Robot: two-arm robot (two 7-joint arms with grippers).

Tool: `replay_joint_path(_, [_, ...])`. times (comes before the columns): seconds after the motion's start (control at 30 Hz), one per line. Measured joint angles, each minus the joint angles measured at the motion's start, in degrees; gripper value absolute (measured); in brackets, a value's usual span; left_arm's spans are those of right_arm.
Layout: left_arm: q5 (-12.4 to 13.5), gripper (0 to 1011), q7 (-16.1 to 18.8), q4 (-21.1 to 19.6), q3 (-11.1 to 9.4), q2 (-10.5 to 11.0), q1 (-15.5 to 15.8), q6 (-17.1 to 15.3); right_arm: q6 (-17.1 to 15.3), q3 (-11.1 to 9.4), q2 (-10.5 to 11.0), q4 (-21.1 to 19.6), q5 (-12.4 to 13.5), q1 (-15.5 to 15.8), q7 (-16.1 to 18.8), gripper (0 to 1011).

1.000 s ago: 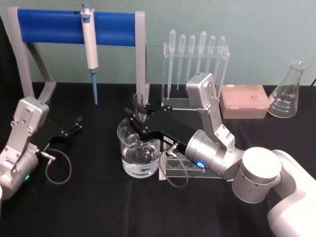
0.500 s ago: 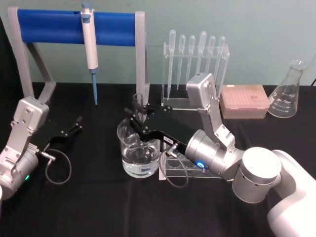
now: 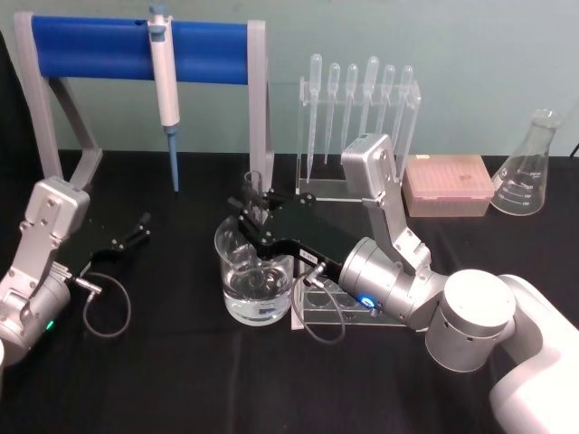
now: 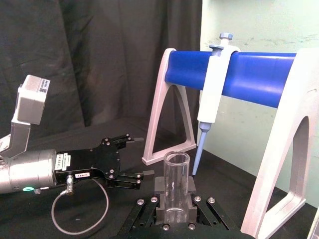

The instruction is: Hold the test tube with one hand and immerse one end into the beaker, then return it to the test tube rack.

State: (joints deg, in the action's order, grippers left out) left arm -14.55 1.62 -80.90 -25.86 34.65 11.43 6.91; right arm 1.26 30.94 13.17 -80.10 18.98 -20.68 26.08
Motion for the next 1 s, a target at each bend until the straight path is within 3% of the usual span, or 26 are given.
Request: replay_joint_path(1.0, [0.0, 1000, 0.0, 0.0, 0.0, 0.0, 0.0, 0.0, 0.0, 0.0, 0.0, 0.0, 0.0, 0.0, 0.0, 226])
